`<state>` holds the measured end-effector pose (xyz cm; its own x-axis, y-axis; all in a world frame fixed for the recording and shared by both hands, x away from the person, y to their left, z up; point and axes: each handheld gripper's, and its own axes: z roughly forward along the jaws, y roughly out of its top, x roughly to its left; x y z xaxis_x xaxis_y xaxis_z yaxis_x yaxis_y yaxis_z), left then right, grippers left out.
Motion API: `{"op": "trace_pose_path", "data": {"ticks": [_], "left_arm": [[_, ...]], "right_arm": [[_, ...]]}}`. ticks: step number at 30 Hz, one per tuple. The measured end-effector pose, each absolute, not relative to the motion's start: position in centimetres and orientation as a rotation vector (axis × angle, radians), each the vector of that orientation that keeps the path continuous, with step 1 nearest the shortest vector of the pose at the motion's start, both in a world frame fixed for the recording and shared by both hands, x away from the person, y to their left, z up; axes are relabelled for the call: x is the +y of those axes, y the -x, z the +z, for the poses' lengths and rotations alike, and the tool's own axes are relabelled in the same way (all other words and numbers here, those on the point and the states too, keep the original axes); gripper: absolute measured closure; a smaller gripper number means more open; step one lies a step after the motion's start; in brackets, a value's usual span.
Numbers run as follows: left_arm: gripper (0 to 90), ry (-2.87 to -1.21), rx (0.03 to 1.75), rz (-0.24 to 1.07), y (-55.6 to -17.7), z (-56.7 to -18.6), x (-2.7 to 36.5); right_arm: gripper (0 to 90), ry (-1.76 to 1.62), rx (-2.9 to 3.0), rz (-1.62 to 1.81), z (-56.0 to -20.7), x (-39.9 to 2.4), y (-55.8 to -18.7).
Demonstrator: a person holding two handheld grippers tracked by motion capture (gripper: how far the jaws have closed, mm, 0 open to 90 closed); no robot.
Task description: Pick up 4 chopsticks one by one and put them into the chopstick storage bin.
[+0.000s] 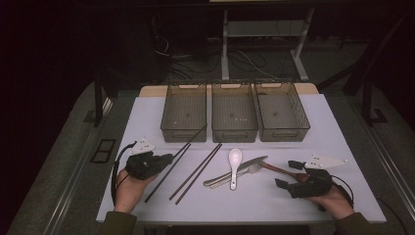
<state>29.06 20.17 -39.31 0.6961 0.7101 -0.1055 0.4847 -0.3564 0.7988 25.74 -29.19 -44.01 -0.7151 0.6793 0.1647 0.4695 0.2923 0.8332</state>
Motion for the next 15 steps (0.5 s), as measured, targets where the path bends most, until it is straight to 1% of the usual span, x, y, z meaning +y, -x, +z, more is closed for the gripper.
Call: {"op": "trace_pose_path", "data": {"ticks": [15], "left_arm": [[84.7, -2.010, 0.893, 0.334, -31.1, -38.8, 18.6]], "right_arm": [[11.5, -1.063, 2.339, 1.389, -44.0, -29.2, -25.8]]}}
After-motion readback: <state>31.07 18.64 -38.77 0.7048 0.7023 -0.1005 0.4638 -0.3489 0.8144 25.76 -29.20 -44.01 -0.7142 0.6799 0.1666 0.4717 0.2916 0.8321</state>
